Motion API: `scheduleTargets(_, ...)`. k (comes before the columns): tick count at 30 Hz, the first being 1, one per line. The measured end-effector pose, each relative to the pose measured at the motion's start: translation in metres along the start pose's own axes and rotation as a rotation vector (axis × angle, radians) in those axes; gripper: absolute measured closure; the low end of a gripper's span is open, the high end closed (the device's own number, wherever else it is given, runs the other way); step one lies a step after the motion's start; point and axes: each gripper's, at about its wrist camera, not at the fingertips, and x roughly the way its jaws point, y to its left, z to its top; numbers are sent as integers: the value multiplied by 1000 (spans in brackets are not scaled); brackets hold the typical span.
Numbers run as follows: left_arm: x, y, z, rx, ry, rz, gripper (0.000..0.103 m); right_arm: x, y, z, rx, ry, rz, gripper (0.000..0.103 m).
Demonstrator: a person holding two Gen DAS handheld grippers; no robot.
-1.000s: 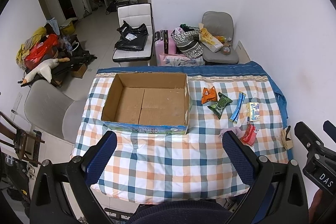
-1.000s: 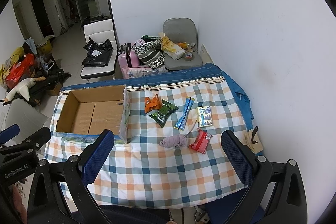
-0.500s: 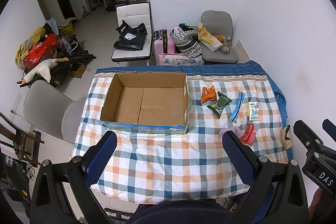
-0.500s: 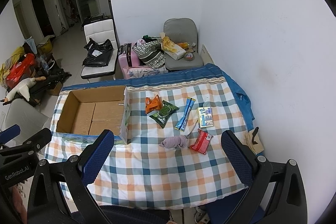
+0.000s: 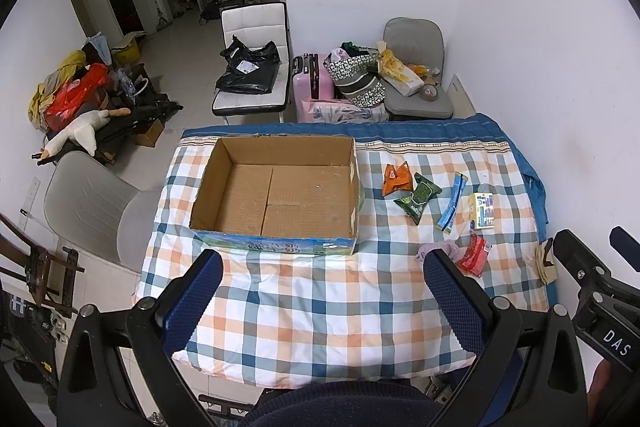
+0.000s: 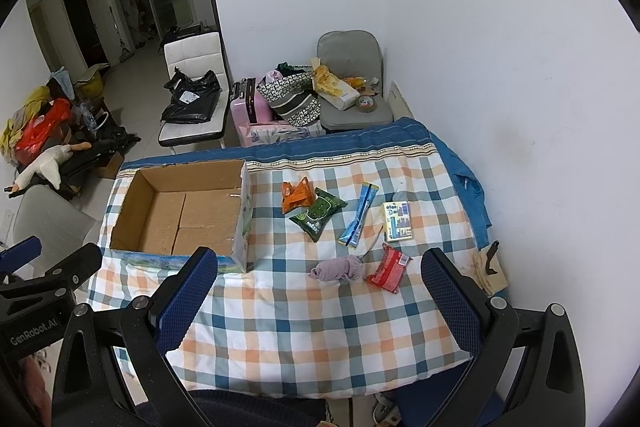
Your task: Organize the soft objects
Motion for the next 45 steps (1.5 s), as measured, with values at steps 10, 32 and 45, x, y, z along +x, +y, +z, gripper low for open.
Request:
scheduleTargets(10, 51, -29, 23, 33, 40, -69, 0, 53, -32, 1, 99, 69, 12, 0)
scheduleTargets(32, 417, -219, 65, 341, 468, -170, 10, 466, -219, 1, 391, 504, 20, 0)
scheduleTargets(45, 528, -248, 42, 383, 650, -128, 59, 577, -229, -25, 416, 680, 49, 7)
